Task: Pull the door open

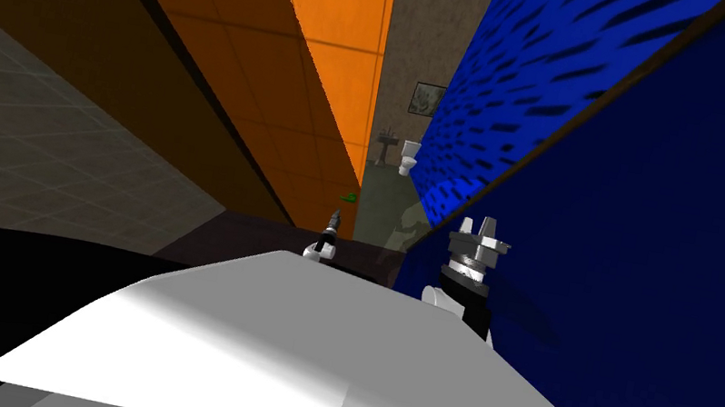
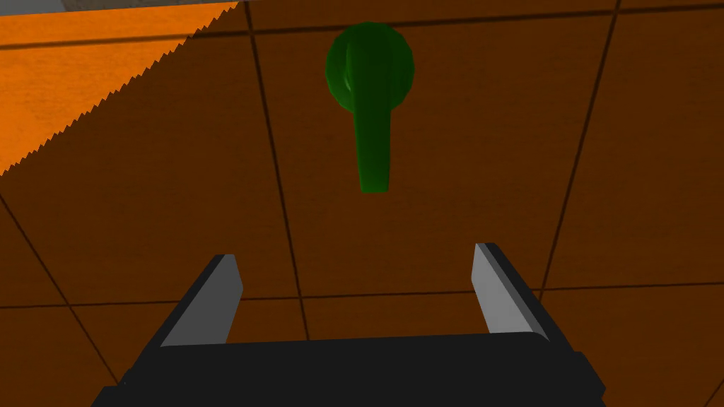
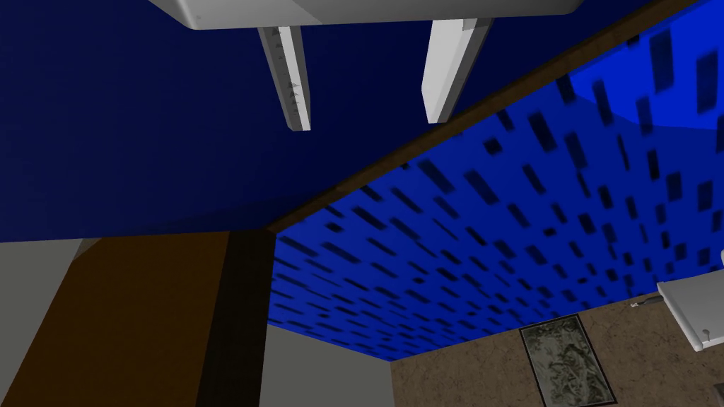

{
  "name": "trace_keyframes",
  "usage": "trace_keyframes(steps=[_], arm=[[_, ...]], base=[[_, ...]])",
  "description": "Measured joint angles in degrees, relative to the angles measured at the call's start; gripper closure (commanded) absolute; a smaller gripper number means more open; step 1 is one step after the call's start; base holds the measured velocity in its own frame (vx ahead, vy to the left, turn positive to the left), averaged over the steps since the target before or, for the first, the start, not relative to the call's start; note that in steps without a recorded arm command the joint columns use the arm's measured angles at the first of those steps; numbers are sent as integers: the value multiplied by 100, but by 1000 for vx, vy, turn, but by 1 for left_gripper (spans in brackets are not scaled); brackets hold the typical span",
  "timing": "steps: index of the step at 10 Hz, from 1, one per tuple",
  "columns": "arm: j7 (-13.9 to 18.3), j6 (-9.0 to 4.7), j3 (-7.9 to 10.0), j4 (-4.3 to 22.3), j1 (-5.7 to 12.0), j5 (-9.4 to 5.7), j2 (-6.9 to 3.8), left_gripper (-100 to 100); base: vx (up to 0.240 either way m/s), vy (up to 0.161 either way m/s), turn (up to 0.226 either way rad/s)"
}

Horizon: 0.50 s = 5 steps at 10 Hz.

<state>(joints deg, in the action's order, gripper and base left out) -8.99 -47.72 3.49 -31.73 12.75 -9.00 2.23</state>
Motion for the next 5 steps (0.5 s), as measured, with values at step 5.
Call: trace_keyframes(steps=[5], arm=[[-2, 13, 39, 5, -5, -43, -203, -100]], base=[[-153, 30, -36]])
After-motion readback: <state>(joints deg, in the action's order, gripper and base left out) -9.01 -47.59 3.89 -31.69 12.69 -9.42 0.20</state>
